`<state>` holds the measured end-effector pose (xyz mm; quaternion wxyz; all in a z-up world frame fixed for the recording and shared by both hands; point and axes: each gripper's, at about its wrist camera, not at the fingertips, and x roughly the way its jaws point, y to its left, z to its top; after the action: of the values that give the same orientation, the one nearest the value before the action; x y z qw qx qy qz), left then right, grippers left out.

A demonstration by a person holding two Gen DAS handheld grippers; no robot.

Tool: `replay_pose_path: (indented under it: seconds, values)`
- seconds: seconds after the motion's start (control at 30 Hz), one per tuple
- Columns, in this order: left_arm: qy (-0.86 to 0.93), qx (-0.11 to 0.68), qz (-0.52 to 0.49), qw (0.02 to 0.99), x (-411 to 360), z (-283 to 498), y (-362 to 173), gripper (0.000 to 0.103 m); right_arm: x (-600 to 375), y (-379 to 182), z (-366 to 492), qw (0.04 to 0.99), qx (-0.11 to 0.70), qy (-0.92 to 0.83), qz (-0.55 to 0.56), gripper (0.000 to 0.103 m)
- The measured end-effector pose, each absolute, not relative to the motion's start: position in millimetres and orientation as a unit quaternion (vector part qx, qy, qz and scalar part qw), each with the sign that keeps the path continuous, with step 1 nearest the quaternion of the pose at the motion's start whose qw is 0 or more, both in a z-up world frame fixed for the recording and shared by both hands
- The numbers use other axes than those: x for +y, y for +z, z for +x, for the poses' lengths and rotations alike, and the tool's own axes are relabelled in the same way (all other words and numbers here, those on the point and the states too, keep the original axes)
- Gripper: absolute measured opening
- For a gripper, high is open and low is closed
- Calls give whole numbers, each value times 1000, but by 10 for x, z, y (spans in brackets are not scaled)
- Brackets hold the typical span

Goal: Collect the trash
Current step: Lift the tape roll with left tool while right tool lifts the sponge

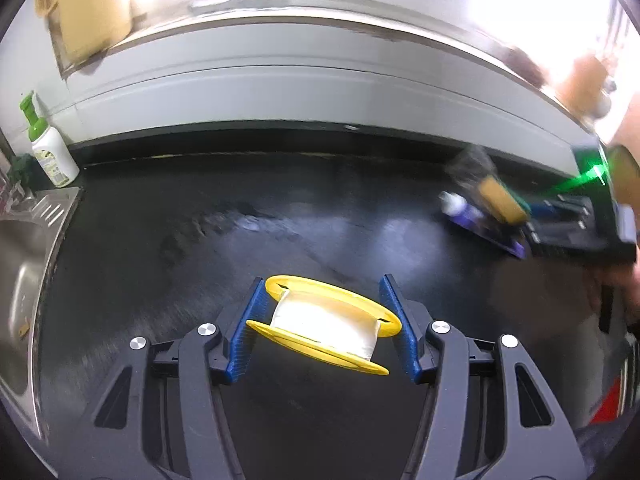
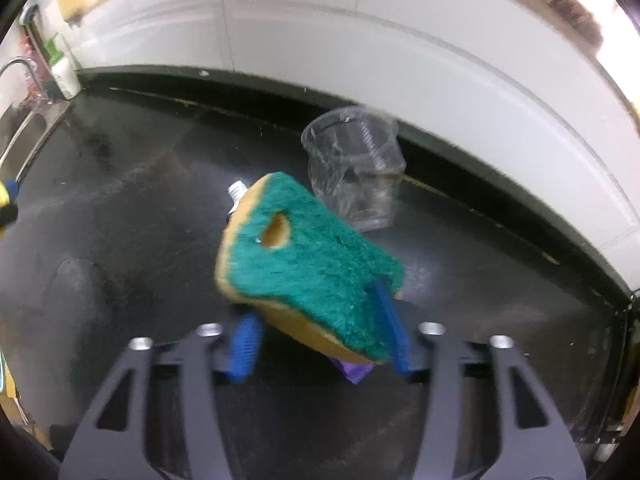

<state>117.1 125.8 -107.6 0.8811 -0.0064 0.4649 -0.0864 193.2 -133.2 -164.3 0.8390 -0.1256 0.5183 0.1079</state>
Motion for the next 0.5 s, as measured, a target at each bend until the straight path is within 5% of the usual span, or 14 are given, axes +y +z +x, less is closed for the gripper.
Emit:
replay_pose_path:
  seconds: [0.13,0.5]
  values:
    - [-85,461,-14,883,1101,841,-989,56,-1452,-1430,1764,849,501,115,-119,26]
    - [-51,443,-17,895,1051,175,-723,56,-1603,-916,1039,863,474,142,-99,26]
